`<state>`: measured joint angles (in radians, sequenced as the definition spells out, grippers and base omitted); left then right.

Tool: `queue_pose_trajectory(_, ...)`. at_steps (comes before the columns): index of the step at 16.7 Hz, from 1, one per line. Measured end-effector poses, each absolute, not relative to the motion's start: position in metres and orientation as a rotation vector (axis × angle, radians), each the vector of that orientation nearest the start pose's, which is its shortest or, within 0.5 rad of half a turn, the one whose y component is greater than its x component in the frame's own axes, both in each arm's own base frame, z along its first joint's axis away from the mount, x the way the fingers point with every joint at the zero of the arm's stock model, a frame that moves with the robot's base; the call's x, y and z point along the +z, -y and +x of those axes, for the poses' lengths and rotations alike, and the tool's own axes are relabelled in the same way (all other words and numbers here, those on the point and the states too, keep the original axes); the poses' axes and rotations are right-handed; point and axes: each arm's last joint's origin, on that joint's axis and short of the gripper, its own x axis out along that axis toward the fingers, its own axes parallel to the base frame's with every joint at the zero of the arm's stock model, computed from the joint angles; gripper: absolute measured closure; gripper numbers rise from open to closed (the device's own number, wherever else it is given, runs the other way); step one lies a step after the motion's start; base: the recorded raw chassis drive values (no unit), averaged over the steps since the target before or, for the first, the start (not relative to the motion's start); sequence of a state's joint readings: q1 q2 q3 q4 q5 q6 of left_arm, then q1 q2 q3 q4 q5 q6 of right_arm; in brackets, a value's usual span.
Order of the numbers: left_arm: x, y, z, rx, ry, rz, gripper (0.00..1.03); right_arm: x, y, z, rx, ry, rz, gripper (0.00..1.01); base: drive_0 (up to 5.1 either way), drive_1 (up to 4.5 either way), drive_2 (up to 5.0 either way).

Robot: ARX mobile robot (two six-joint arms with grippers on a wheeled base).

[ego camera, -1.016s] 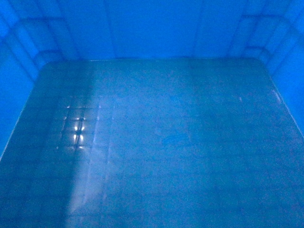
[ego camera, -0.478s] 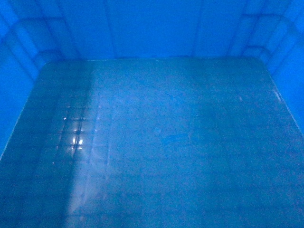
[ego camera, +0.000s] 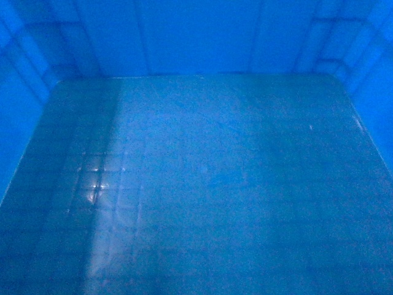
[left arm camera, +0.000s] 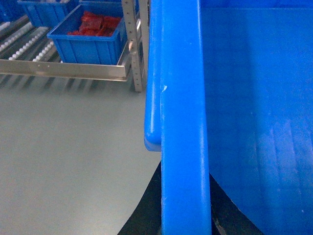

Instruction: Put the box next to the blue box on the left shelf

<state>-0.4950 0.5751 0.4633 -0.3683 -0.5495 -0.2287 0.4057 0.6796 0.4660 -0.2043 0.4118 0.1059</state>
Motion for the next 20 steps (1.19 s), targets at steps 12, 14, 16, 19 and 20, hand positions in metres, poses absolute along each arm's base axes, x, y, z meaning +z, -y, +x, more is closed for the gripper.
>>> queue_pose_trajectory(12, 0.2369, 0.0488, 0.1221, 0.100, -0.404, 0.013, 0.96, 0.2381, -0.0497, 0.1451, -0.027, -0.380, -0.061, 0.91, 0.0, 4.04, -4.1)
queue_pose_trajectory(14, 0.2365, 0.0487, 0.1221, 0.101, -0.409, 0.016, 0.96, 0.2378, -0.0496, 0.1450, -0.026, -0.384, -0.063, 0.91, -0.1, 3.94, -4.2)
queue_pose_trajectory(16, 0.2366, 0.0488, 0.1222, 0.100, -0.407, 0.014, 0.96, 0.2376, -0.0498, 0.1452, -0.027, -0.384, -0.063, 0.91, -0.1, 3.95, -4.2)
queue_pose_trajectory(19, 0.2366, 0.0488, 0.1222, 0.100, -0.407, 0.015, 0.96, 0.2378, -0.0497, 0.1451, -0.027, -0.383, -0.062, 0.91, -0.1, 3.94, -4.2)
queue_pose_trajectory(20, 0.2366, 0.0488, 0.1222, 0.100, -0.407, 0.014, 0.96, 0.2378, -0.0497, 0.1451, -0.027, -0.383, -0.062, 0.91, -0.1, 4.00, -4.1)
